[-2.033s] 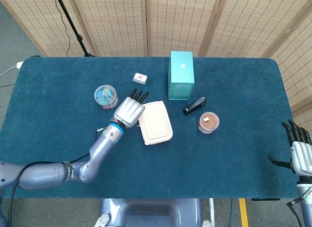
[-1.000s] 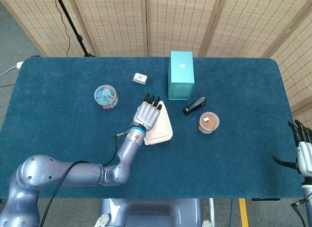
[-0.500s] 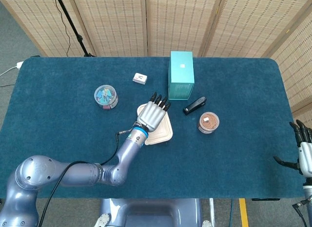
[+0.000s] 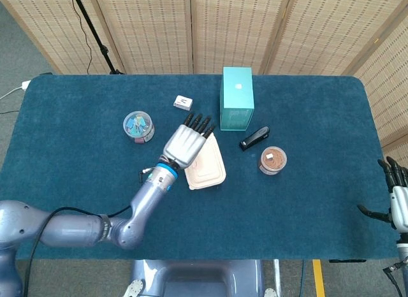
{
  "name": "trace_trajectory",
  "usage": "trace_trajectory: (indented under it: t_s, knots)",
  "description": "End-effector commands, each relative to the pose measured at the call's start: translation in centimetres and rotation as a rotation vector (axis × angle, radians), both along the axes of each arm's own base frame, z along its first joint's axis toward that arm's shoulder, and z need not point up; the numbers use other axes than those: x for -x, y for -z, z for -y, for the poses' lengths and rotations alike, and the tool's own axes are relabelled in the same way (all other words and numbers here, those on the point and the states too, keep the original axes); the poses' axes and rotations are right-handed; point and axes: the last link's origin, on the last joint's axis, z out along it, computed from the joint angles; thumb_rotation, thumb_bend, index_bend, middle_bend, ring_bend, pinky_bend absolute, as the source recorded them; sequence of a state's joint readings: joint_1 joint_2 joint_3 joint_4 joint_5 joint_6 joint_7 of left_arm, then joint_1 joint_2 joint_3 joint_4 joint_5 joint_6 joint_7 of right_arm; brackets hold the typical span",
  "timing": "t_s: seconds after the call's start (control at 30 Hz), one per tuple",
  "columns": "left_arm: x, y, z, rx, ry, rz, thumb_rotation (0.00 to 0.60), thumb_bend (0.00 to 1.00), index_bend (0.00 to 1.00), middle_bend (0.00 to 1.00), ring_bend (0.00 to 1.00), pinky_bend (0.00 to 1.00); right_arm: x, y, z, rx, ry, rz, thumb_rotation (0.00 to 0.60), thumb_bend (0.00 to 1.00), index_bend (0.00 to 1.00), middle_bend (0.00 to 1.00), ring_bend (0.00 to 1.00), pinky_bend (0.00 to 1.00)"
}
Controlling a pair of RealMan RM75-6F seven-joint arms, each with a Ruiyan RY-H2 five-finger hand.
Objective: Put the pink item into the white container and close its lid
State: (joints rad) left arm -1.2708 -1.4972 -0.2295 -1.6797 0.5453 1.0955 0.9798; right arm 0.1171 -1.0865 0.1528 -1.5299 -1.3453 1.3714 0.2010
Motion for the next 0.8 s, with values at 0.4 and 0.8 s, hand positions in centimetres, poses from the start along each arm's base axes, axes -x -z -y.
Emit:
trace_trajectory:
  t_s: [0.4, 0.8]
  knots:
    - [14.2, -12.8, 4.2, -0.116, -0.116, 0.207, 0.600, 0.00, 0.00, 0.00, 0.00, 0.00, -2.7, 1.5, 0.8, -0.076, -0.238, -0.174, 0.600, 0.00, 0.02, 0.00, 0.00, 0.00]
    - [23.6, -16.4, 10.2, -0.225, -0.323, 0.394, 0.600, 0.00, 0.00, 0.00, 0.00, 0.00, -9.0, 2.8, 3.0, -0.280, -0.474, -0.195, 0.600, 0.39, 0.03, 0.00, 0.00, 0.00]
